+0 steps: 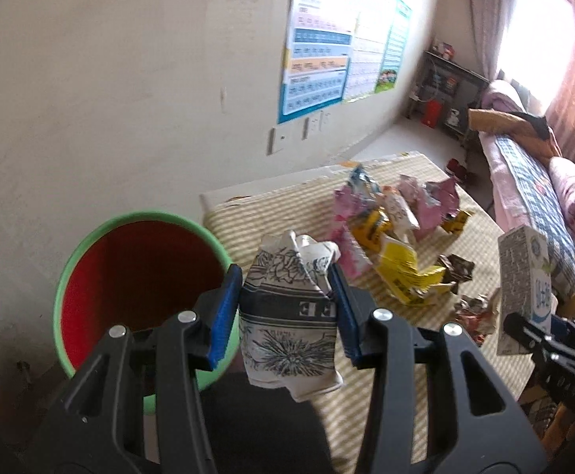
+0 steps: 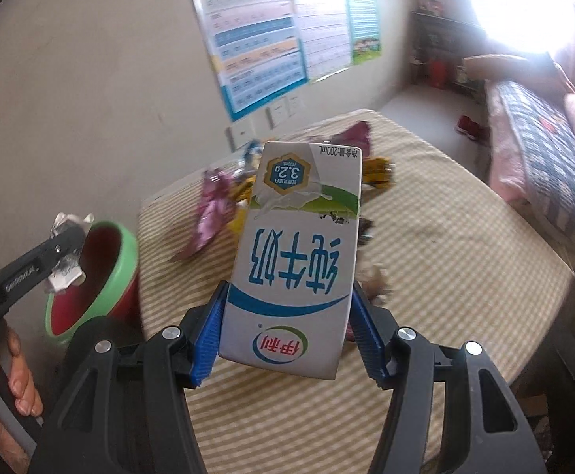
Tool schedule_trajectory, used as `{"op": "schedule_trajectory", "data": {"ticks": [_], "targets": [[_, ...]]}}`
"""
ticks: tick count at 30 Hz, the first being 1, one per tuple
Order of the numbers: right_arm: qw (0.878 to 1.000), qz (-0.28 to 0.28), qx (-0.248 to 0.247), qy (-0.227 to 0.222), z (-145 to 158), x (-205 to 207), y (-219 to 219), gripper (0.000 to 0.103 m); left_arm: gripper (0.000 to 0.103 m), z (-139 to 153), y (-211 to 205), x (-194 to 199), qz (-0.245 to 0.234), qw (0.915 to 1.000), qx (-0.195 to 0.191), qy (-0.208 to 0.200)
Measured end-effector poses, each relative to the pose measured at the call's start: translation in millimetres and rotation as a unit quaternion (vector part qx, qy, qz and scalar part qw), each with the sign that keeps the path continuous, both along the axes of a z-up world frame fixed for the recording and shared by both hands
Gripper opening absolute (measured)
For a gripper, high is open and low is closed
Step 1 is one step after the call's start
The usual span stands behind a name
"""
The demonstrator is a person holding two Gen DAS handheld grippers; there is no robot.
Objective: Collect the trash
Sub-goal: 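Carry the silver wrapper and milk carton over the red bucket, then open left tool to drop silver wrapper while right tool drops milk carton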
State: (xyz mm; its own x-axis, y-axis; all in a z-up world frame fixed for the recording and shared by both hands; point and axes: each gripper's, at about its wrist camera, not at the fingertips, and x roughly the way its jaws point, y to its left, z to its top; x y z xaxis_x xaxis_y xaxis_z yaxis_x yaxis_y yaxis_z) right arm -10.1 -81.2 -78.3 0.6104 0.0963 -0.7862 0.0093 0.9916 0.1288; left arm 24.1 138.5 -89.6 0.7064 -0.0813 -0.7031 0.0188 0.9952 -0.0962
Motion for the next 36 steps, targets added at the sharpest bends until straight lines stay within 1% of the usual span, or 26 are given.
{"op": "schedule_trajectory", "data": {"ticks": [9,14,21,24,28,36], "targets": [[0.998,0.066,-0.005,0.014,-4,14,57,0.057,0.043,-10,47,1,0.043,0.9986,-0.026,0.012],[0.993,0.113,0.005,0.018,-4,22,90,0.057,0.043,-13,72,1,0.071,0.9970,-0.028,0.012],[0.985,0.168,0.018,0.018,-2,39,139,0.058,0.043,-24,114,-3,0.119,0.9922,-0.027,0.024],[0.981,0.193,0.023,0.020,-3,47,161,0.058,0.043,-27,124,-4,0.130,0.9908,-0.027,0.027],[0.976,0.215,0.016,0.017,-2,50,183,0.058,0.043,-29,135,-3,0.142,0.9891,-0.023,0.029],[0.972,0.235,0.016,0.020,-5,55,203,0.058,0.043,-30,147,-3,0.155,0.9873,-0.017,0.028]]}}
